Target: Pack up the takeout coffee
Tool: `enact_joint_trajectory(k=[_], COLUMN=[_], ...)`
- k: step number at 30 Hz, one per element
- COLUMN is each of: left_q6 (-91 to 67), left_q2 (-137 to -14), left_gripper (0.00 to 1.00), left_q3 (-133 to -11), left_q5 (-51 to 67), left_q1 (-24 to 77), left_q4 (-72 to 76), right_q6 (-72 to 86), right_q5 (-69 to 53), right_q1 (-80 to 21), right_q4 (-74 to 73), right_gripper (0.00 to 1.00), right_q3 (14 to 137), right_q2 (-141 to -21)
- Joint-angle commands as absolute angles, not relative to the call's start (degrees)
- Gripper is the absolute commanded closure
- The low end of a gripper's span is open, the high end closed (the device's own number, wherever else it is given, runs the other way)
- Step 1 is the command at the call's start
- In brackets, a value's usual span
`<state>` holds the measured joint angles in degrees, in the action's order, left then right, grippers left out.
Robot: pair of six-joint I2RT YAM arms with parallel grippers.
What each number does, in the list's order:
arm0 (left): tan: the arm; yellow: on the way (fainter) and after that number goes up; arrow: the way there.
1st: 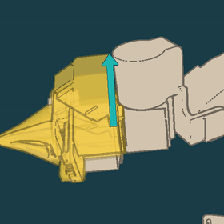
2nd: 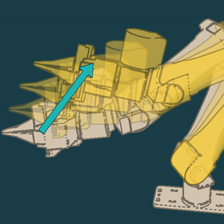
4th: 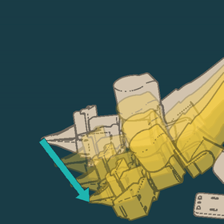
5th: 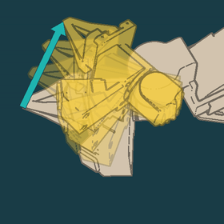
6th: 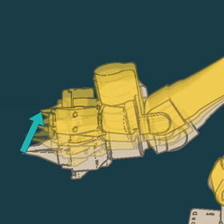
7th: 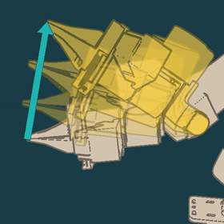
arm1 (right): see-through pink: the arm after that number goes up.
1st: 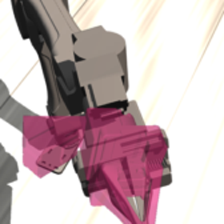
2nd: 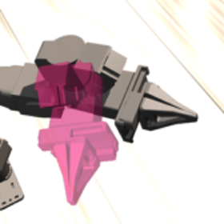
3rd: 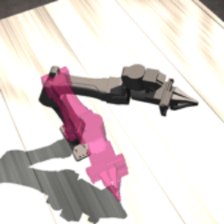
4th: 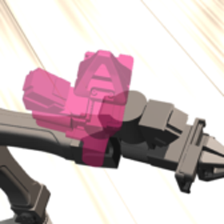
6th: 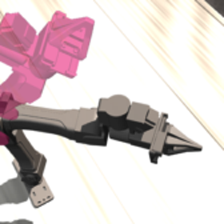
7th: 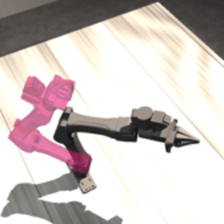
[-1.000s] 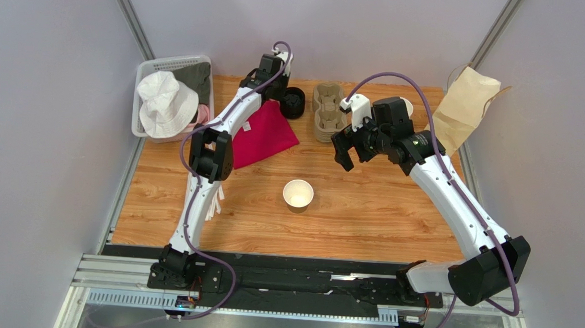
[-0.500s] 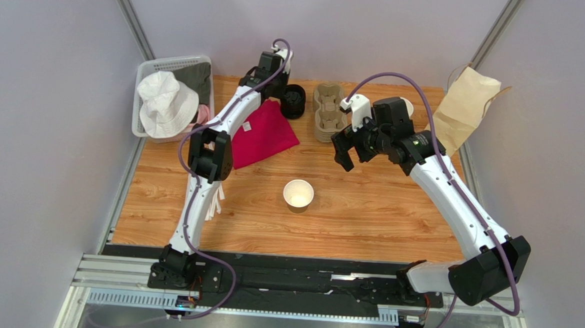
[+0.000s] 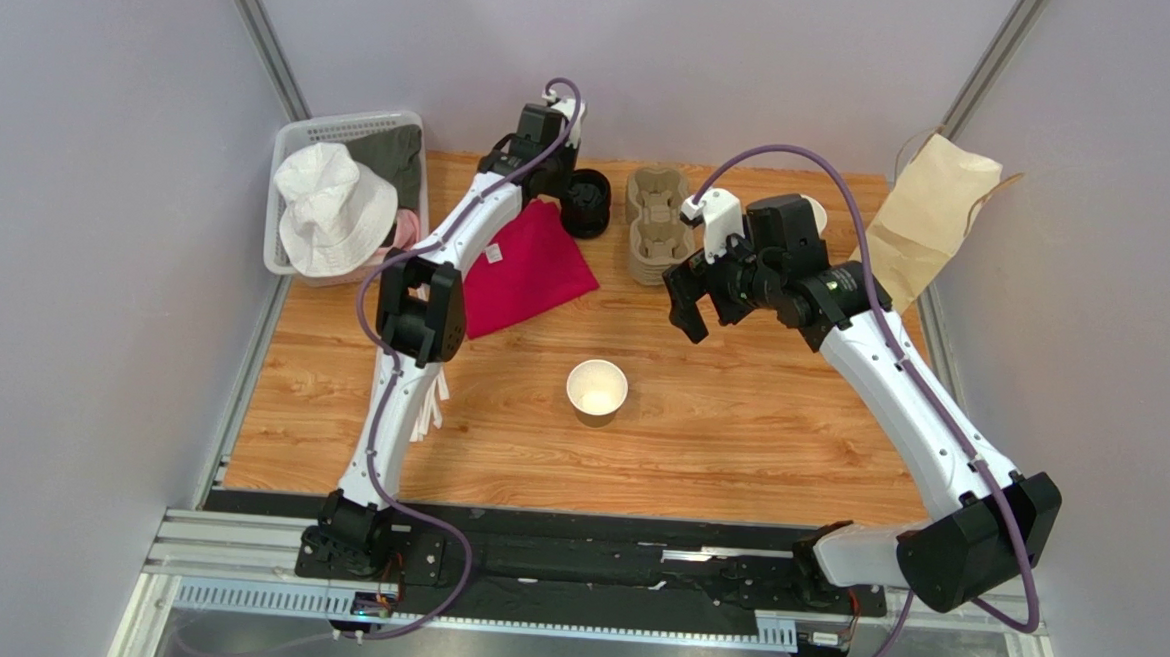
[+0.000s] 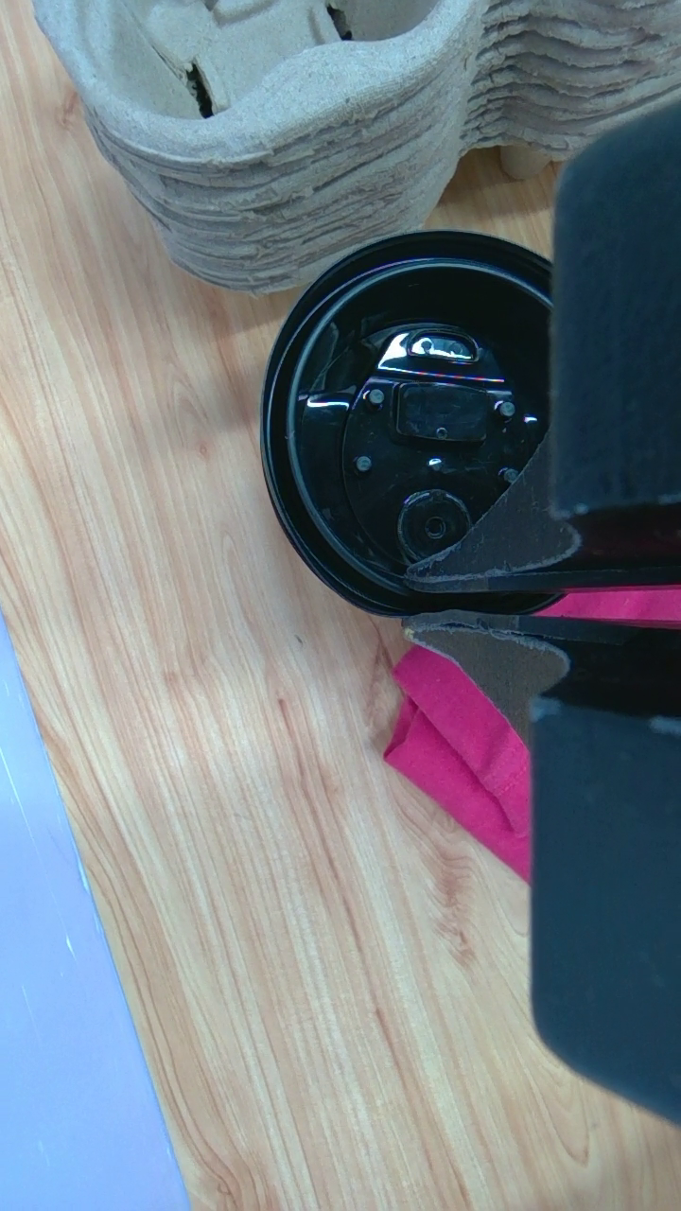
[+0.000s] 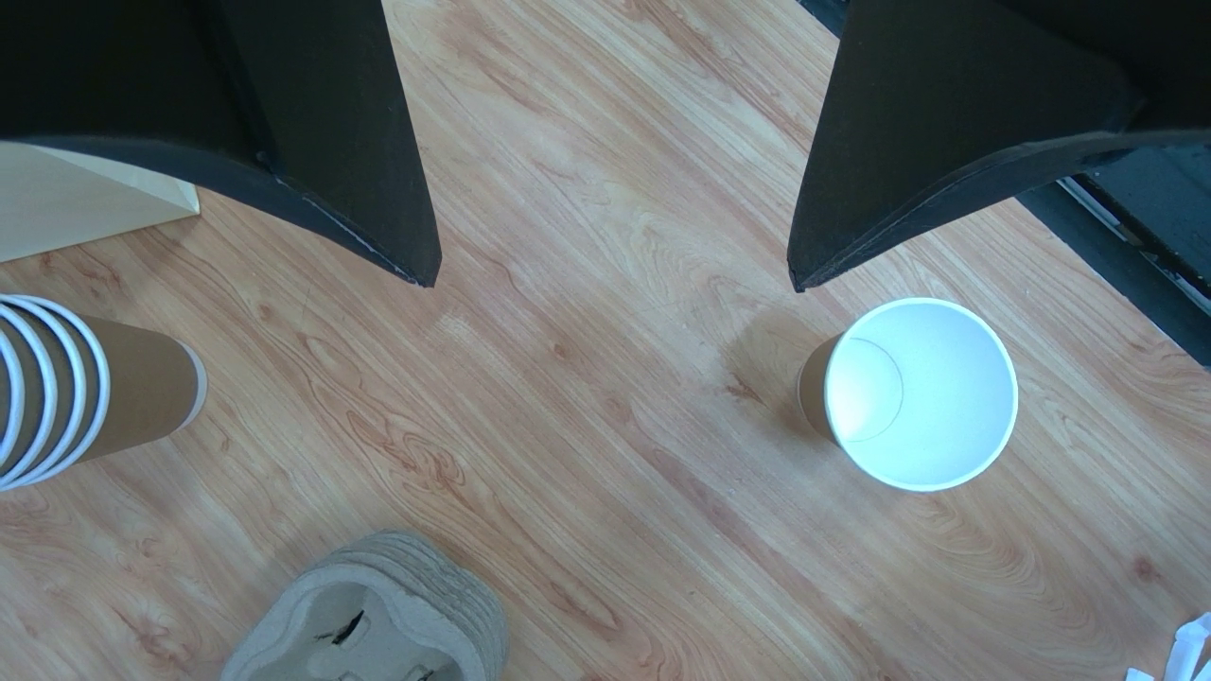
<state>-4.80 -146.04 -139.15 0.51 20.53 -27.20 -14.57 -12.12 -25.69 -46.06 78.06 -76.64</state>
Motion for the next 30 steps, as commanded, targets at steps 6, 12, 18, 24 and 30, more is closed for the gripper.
enact_joint_trajectory(k=[6,12,18,24,30], left_q6=[-4.4,-4.5,-4.6,-4.5,-4.3], left_q2=[-147.8,-148.1,-147.5,-146.4,-145.9], left_gripper=[0.92,0.77,0.68,0.65,0.67], left_q3=[-141.7,-141.7,-141.9,-141.9,-142.0], left_q5=[-1.3,-1.8,-1.9,-2.3,-1.7], left_q1=[20.5,20.5,20.5,20.5,20.5], left_q4=[-25.5,-25.6,-25.4,-25.1,-25.0], right_q6=[-13.8,-13.8,-13.7,-13.6,-13.4], right_q5=[-12.9,-12.8,-12.9,-13.2,-13.5], right_q1=[-25.5,-25.4,-25.4,-25.5,-25.5], right_q4=[-44.6,-44.5,-44.6,-44.6,-44.6], right_gripper=[0.00,0.00,0.00,0.00,0.00], right_q3=[79.0,78.8,78.8,78.8,78.9], right_q2=[-76.4,-76.6,-76.6,-76.6,-76.6])
